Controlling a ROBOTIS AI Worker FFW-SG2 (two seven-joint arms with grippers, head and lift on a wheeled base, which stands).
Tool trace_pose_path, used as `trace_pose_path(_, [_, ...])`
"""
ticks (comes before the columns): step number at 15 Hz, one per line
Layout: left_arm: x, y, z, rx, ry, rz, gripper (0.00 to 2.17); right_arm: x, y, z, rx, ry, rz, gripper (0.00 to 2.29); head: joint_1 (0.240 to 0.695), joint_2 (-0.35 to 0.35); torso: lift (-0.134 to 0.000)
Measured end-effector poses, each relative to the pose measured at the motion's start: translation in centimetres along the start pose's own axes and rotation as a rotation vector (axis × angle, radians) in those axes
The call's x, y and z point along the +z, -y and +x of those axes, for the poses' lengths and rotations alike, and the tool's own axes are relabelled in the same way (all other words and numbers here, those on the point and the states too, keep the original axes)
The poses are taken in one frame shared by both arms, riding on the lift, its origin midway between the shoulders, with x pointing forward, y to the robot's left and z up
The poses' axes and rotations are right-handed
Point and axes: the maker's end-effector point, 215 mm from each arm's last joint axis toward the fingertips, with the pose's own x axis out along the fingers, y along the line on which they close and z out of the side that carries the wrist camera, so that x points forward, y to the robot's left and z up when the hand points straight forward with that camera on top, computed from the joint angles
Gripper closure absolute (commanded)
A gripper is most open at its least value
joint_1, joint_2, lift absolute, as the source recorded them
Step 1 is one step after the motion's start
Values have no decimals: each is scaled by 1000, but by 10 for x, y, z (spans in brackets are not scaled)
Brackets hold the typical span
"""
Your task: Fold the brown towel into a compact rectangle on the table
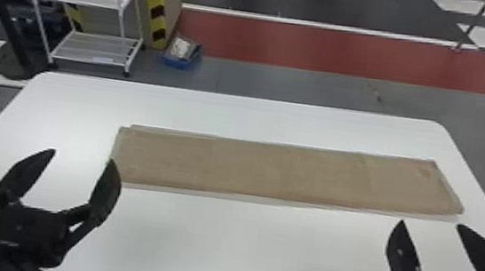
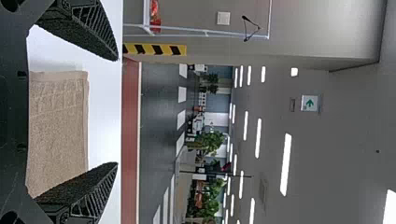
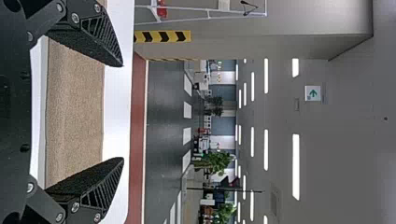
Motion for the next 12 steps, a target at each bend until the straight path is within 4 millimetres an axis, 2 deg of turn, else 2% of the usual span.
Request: trace_pose_path(12, [0, -4, 2, 4, 0, 8, 87, -7, 2, 4, -5, -18, -1, 188, 695, -14, -123])
